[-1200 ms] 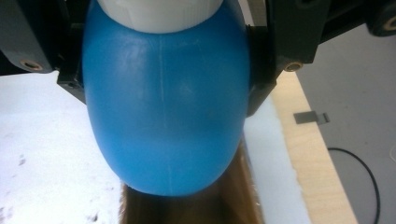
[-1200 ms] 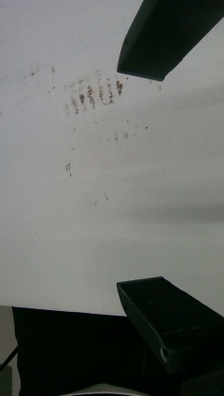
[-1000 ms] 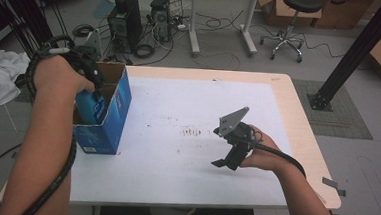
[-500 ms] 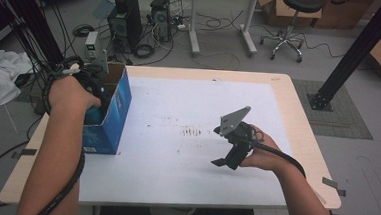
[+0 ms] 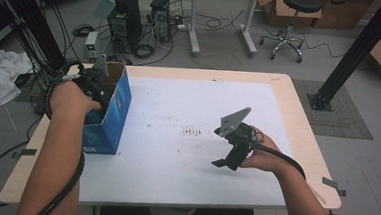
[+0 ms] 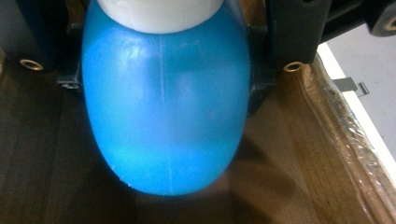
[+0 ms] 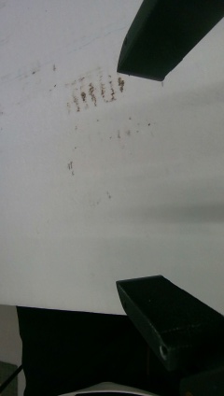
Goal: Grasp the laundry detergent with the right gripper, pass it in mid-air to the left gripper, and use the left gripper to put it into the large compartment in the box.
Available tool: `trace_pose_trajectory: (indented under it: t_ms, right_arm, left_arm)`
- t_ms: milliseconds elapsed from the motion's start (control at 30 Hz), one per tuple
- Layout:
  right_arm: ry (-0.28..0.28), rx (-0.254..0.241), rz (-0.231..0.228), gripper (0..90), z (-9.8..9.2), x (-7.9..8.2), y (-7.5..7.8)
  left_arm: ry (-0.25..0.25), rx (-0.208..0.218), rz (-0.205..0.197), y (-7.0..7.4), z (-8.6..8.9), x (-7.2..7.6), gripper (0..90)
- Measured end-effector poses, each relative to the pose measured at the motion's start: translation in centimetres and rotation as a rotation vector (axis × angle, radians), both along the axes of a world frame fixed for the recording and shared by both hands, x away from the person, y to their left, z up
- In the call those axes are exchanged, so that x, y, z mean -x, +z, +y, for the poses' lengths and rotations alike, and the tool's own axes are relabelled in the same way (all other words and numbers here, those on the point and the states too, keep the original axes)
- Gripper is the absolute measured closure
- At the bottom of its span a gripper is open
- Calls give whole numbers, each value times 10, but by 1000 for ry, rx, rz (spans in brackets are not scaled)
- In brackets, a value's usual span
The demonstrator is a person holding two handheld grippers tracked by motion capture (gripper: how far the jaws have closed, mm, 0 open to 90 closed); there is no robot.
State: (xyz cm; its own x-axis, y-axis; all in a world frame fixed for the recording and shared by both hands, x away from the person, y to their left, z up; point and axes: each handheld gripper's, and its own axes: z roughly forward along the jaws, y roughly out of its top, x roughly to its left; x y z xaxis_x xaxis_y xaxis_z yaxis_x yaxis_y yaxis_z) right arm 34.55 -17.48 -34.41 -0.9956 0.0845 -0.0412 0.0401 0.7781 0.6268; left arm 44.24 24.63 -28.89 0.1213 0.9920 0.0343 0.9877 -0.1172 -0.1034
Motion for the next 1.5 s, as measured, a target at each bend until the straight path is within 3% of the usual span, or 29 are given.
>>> trace_pose_trajectory:
  t_ms: [200,700,900,1100,1500]
  right_arm:
    - [5,-3,0,0,2,0,0]
    - [6,-3,-6,0,3,2,-1]
    - [7,-5,-6,0,3,2,-1]
    - [6,-12,-13,0,4,2,-1]
    - [8,-12,-15,0,3,3,1]
  left_arm:
    - [-12,6,-27,0,1,2,377]
    - [0,5,-31,5,-1,4,295]
    - [-1,9,-42,14,-2,6,284]
    - [-10,-15,-41,22,-5,7,272]
    - [-20,-28,-74,51,-10,9,203]
